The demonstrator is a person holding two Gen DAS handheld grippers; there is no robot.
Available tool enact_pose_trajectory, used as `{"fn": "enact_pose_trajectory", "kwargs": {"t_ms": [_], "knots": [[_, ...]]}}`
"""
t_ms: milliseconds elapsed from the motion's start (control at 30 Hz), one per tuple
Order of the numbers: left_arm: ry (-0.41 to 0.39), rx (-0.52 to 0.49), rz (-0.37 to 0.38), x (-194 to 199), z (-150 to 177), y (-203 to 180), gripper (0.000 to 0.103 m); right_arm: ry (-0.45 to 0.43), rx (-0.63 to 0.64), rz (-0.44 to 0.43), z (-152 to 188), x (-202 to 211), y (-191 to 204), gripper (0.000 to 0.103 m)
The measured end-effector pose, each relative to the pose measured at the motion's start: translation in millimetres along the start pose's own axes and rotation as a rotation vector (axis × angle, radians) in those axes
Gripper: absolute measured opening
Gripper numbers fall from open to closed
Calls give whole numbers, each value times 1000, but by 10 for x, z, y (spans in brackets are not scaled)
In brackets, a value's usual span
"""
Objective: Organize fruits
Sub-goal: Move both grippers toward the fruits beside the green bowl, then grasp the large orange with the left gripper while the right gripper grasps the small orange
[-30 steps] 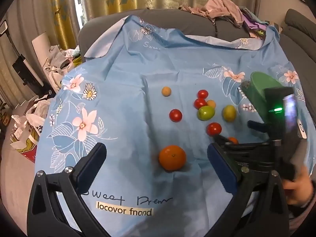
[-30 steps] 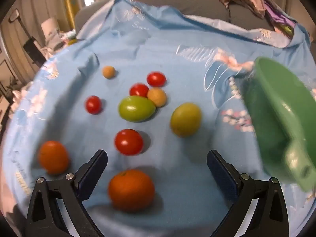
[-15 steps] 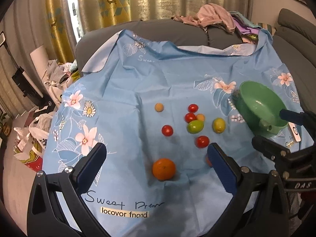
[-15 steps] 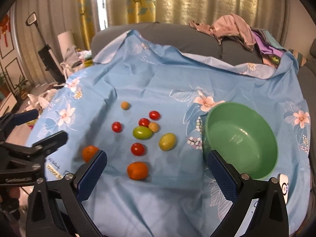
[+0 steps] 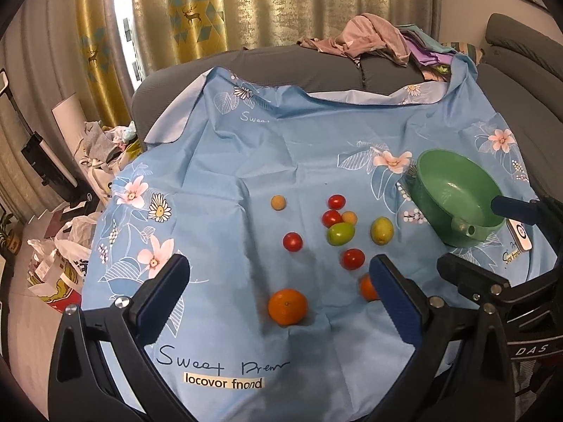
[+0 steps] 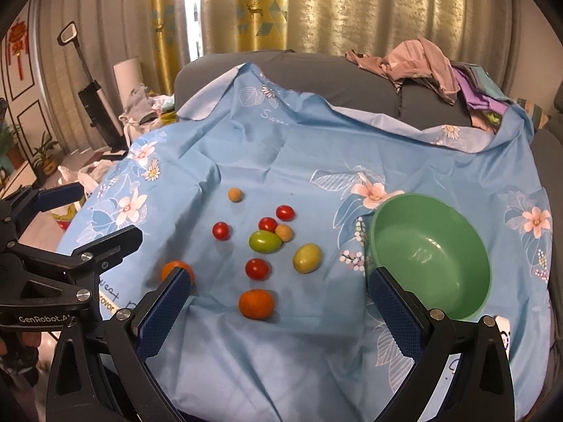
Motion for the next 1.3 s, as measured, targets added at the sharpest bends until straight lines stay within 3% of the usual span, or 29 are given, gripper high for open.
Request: {"fn": "enact_pose_trajectory", "kwargs": {"t_ms": [1300], "knots": [[39,-3,-3,-75,51,84,102,5,-7,-9,-9,29,40,101]]}}
Point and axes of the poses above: each gripper's, at about its wrist camera, not at the fingertips, and x roughly against the way its jaws point, y to its left, z to its underside, the point moved 1 cm from there along -x, roughly the way its jaws point, and after that the axes turned 1 degree about -y, right-handed, at the moved point
